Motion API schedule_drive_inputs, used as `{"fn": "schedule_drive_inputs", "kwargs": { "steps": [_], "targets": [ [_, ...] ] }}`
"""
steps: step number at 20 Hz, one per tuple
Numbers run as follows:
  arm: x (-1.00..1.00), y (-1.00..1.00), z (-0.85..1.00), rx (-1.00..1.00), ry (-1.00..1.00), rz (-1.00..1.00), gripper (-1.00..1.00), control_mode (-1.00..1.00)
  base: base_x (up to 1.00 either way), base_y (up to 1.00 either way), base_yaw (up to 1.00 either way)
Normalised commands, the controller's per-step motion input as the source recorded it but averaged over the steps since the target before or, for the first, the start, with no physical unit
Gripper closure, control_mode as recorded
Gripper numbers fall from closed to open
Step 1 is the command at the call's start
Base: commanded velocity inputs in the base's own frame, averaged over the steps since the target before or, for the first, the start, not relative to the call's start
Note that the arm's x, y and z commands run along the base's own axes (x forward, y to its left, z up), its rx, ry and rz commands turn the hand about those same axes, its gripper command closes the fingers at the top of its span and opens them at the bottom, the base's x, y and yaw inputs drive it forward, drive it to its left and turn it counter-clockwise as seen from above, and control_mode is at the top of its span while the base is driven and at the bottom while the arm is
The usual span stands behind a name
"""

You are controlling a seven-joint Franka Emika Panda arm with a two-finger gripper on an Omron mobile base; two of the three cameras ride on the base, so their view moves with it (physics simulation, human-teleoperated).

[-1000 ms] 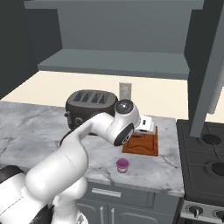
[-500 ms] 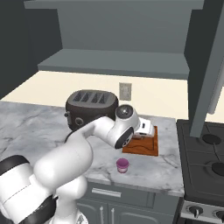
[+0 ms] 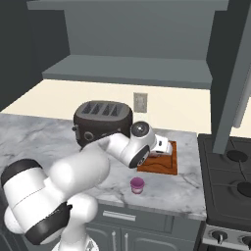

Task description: Pick the bread, place it on the cutting board, pick the jam, place it on the counter, and close the cabinet.

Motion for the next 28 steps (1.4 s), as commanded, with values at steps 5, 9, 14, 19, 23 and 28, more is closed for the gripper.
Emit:
{"fn": "schedule_drive_inputs", "kwargs": {
  "steps": [5, 9, 14, 19, 23, 28],
  "targets": [
    [0.18, 0.0, -0.23, 0.01, 0.0, 0.01, 1.0, -1.0, 0.0, 0.0, 0.0],
    [0.11, 0.0, -0.24, 0.01, 0.0, 0.01, 1.0, -1.0, 0.0, 0.0, 0.0],
    [0.09, 0.0, -0.18, 0.02, 0.0, 0.02, 1.0, -1.0, 0.0, 0.0, 0.0],
    [0.1, 0.0, -0.13, 0.01, 0.0, 0.01, 1.0, -1.0, 0.0, 0.0, 0.0],
    [0.15, 0.0, -0.16, 0.01, 0.0, 0.01, 1.0, -1.0, 0.0, 0.0, 0.0],
    [0.19, 0.0, -0.16, 0.0, 0.0, 0.01, 1.0, -1.0, 0.0, 0.0, 0.0]
  ]
}}
